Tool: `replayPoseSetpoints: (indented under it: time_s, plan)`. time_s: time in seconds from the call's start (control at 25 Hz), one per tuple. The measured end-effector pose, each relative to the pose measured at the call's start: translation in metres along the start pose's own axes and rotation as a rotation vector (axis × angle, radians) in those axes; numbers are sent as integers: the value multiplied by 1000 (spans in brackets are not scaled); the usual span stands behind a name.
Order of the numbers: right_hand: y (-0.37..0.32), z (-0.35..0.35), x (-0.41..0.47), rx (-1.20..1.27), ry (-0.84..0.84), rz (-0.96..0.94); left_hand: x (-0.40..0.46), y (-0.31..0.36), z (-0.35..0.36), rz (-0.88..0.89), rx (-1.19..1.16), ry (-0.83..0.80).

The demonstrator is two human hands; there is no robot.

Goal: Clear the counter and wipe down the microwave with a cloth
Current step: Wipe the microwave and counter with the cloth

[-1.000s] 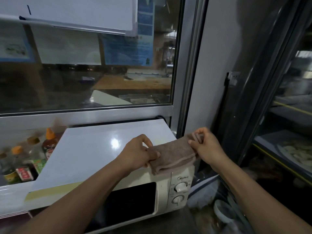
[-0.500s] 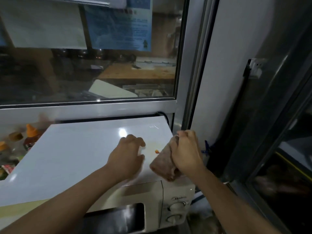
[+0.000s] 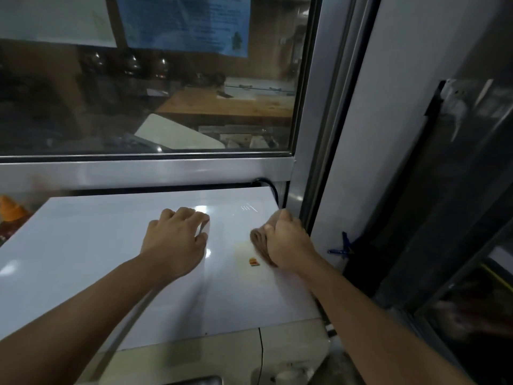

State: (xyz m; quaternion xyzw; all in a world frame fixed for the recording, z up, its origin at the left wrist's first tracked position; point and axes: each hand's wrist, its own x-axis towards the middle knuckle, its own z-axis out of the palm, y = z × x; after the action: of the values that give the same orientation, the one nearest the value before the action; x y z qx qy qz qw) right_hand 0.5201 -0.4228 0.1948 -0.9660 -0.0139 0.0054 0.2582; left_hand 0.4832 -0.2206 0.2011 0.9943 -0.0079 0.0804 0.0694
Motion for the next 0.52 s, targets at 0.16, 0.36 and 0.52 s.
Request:
replayPoseSetpoints:
  time_s: [0.16,0.36,0.52]
  plan:
    - [-11,1,68,128,-44,-35,8,-4,3,31,48,45]
    - [-17,2,104,183,-47,-39,9,-5,3,22,28,30]
    - [-10,-1,66,79,-58,-118,7,-7,3,17,10,0]
